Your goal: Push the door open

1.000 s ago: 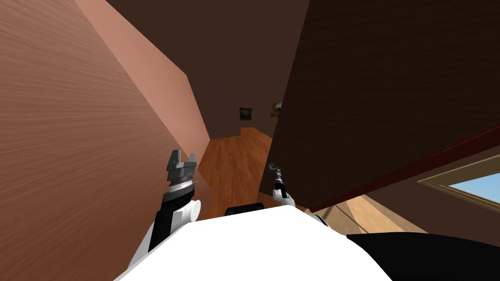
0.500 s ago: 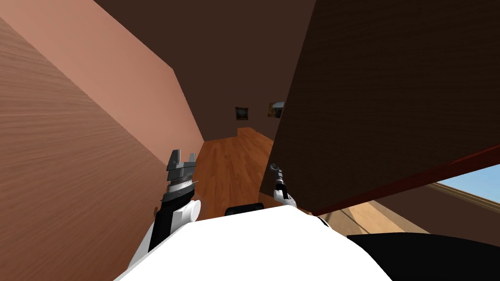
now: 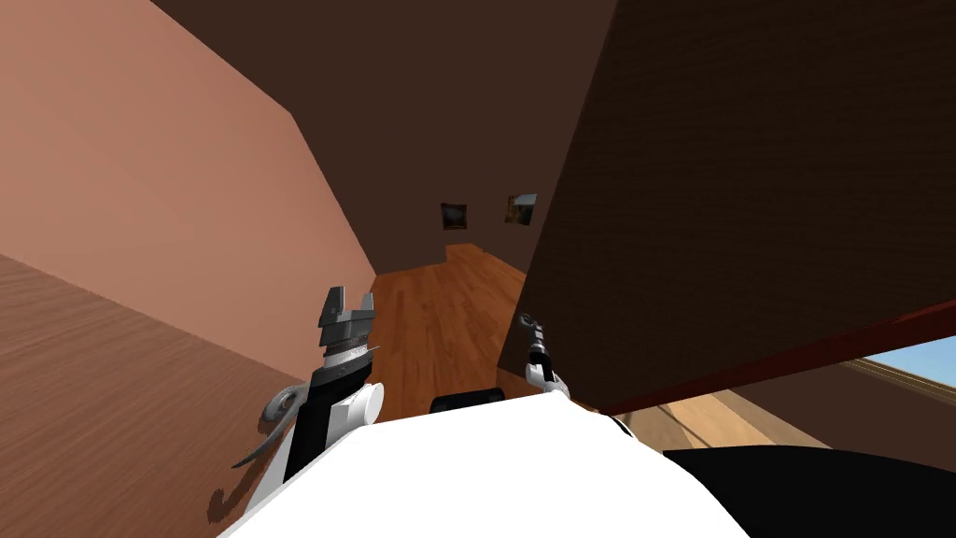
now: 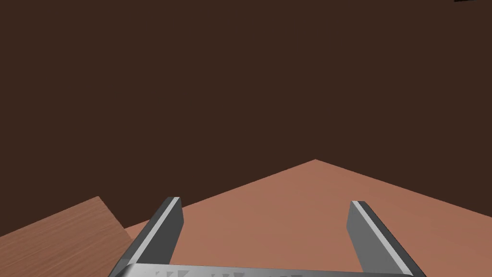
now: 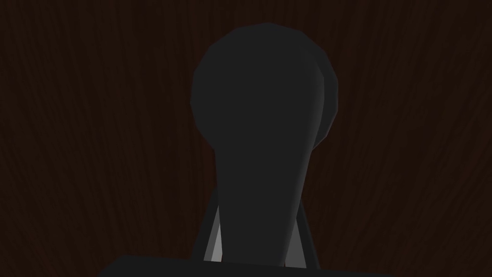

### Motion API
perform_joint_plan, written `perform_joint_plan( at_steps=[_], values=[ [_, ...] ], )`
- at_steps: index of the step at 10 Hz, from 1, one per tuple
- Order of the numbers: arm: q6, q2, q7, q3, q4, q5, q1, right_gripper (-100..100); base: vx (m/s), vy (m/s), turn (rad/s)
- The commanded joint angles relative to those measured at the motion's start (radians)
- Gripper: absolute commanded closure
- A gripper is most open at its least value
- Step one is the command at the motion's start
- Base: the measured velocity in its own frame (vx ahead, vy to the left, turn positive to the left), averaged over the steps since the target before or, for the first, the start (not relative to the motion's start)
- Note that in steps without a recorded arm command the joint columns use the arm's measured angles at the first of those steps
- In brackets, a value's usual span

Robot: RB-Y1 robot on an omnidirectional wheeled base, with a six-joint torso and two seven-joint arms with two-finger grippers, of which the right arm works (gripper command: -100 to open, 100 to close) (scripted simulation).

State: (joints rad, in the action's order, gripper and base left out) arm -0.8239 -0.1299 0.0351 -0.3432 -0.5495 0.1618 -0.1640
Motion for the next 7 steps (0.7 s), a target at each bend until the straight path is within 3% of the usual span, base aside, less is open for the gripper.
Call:
perform_joint_plan(
  at_steps=[1,7],
  values=[
    [0.013,-0.004,0.005,-0.015,-0.024,0.005,0.012,100,0.181,0.033,-0.123],
    [0.014,-0.01,0.005,-0.039,-0.028,0.013,0.019,100,0.195,0.053,-0.122]
  ],
)
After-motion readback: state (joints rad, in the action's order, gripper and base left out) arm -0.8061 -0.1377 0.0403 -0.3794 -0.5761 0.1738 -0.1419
